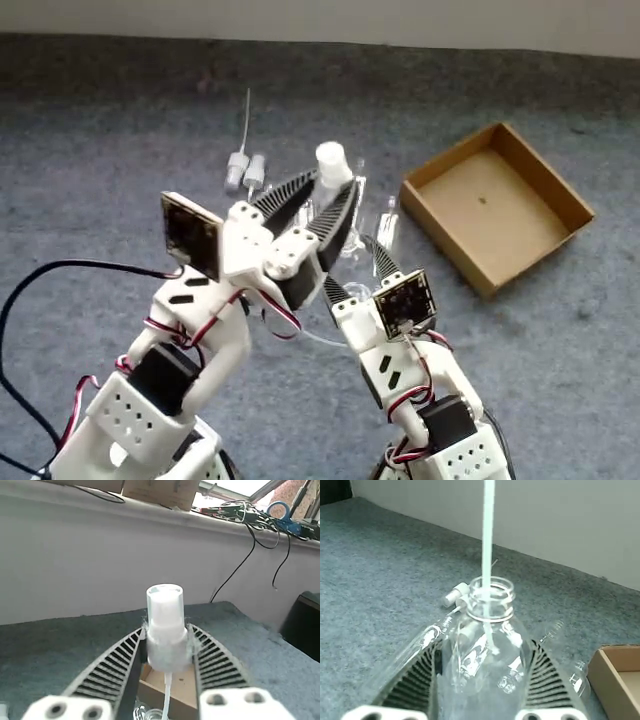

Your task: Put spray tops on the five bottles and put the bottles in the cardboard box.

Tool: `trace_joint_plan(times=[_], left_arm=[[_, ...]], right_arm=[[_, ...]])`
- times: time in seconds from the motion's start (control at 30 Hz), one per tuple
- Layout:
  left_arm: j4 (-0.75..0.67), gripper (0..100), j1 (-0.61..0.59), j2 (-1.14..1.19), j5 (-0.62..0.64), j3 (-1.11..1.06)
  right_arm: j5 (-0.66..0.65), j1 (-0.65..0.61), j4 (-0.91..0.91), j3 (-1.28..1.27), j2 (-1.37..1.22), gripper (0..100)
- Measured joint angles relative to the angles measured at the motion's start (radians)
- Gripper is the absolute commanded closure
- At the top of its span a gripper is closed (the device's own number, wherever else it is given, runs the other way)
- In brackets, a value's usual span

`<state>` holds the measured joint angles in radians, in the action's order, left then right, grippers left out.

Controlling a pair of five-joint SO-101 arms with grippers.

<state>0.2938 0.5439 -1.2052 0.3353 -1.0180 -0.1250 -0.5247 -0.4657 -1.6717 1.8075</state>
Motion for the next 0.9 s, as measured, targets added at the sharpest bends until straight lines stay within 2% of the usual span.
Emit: trace_joint_plan(times=[0.3, 0.9], left_arm=[[-0.006, 100, 0.038, 0.000, 0.000, -0.147], [-0.021, 100, 0.040, -0.017, -0.002, -0.262]], right_arm=[[0.000, -0.002, 0.000, 0.000, 0.000, 93.2], [-0.002, -0.002, -0.002, 0.000, -0.002, 93.2]])
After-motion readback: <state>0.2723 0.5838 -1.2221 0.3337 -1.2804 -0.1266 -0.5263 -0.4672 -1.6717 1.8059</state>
